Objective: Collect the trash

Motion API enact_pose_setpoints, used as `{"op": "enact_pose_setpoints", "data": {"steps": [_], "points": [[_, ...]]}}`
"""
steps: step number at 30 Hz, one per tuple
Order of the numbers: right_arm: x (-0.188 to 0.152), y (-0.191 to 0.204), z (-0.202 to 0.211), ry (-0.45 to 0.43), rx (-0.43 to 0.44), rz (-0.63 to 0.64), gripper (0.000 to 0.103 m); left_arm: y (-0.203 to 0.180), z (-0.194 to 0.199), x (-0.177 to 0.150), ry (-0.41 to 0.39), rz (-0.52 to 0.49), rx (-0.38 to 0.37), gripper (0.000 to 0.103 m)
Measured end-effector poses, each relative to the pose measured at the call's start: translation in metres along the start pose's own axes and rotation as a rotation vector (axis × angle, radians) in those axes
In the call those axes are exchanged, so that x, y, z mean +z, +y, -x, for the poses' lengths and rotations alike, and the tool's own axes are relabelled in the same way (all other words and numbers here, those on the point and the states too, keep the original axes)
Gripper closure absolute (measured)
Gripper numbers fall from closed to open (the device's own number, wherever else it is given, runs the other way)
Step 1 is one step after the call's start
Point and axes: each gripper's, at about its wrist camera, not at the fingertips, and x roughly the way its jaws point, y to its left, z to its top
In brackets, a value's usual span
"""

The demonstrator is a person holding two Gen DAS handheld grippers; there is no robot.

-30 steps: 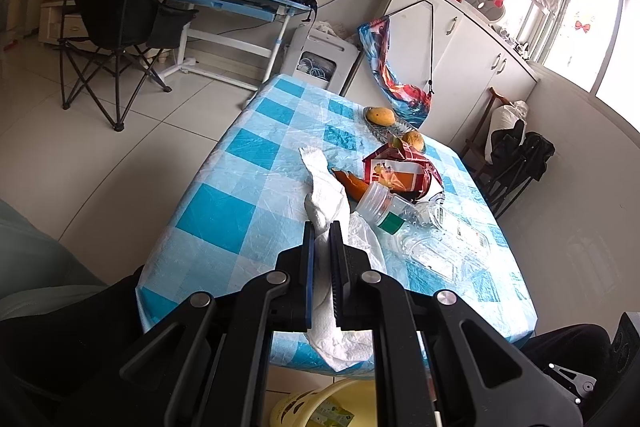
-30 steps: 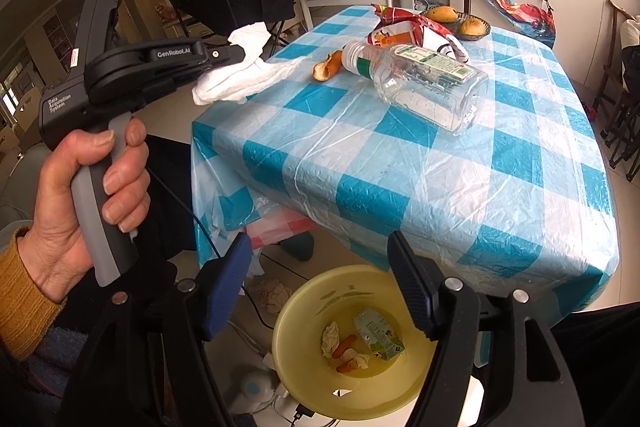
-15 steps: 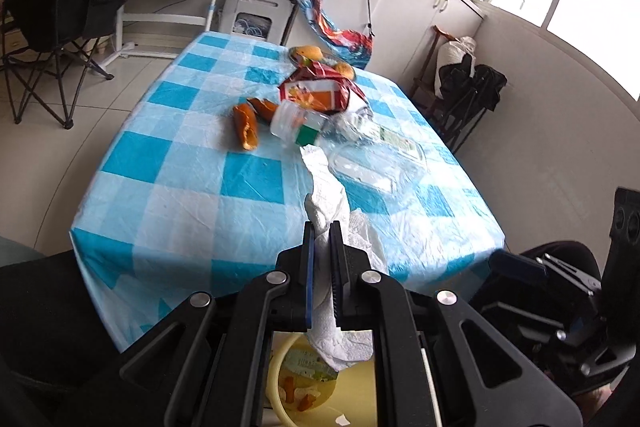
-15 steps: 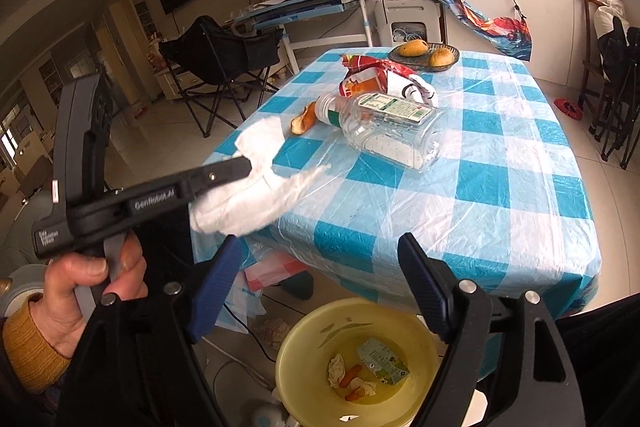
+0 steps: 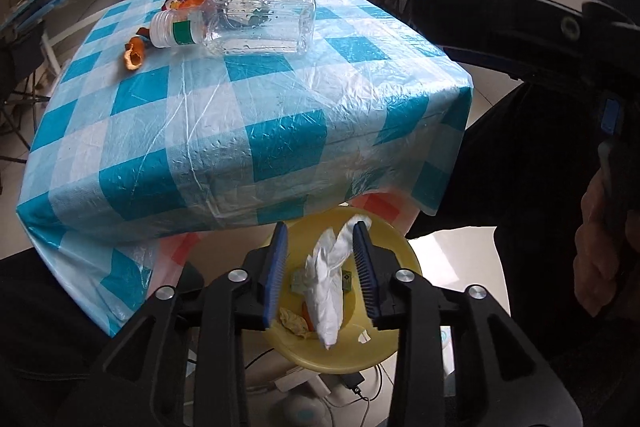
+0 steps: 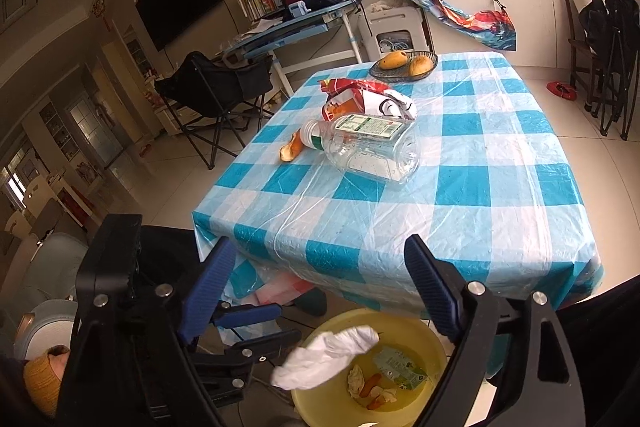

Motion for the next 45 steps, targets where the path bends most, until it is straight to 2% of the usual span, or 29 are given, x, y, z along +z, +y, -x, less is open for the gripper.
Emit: {"op": "enact_pose_setpoints", "data": {"steps": [3, 5, 7, 9, 11, 12, 13, 15, 21, 32, 45], "points": [[0.0, -0.002, 0.002, -0.009, -0.005, -0.015, 0.019, 0.006, 0.009, 0.002, -0.047, 0.027, 0.004, 0.059], [0.001, -0.001, 0.006, -0.029, -0.036, -0.014, 0.019, 0.012, 0.015, 0.008, -0.101, 0.047, 0.037, 0.054], [0.002, 0.007, 0.019, -0.105, -0.112, 0.031, 0.018, 0.019, 0.024, 0.011, -0.155, 0.073, 0.088, 0.051], [0.001, 0.019, 0.036, -0.228, -0.217, 0.107, 0.006, 0.028, 0.03, 0.013, -0.198, 0.109, 0.142, 0.049], [-0.008, 0.025, 0.044, -0.326, -0.288, 0.171, 0.006, 0.039, 0.037, 0.015, -0.233, 0.155, 0.174, 0.046], [-0.011, 0.025, 0.04, -0.327, -0.319, 0.188, 0.006, 0.044, 0.04, 0.015, -0.249, 0.179, 0.185, 0.045], [-0.012, 0.025, 0.033, -0.292, -0.329, 0.195, 0.006, 0.049, 0.043, 0.016, -0.262, 0.202, 0.196, 0.044], [-0.009, 0.025, 0.023, -0.224, -0.296, 0.191, 0.006, 0.059, 0.048, 0.015, -0.281, 0.245, 0.21, 0.042], [-0.015, 0.034, 0.012, -0.172, -0.271, 0.236, 0.006, 0.074, 0.051, 0.015, -0.299, 0.321, 0.24, 0.036], [-0.021, 0.039, 0.005, -0.115, -0.26, 0.236, 0.006, 0.076, 0.048, 0.013, -0.3, 0.334, 0.278, 0.027], [-0.024, 0.043, -0.002, -0.075, -0.256, 0.252, 0.006, 0.076, 0.047, 0.012, -0.295, 0.337, 0.285, 0.025]]}}
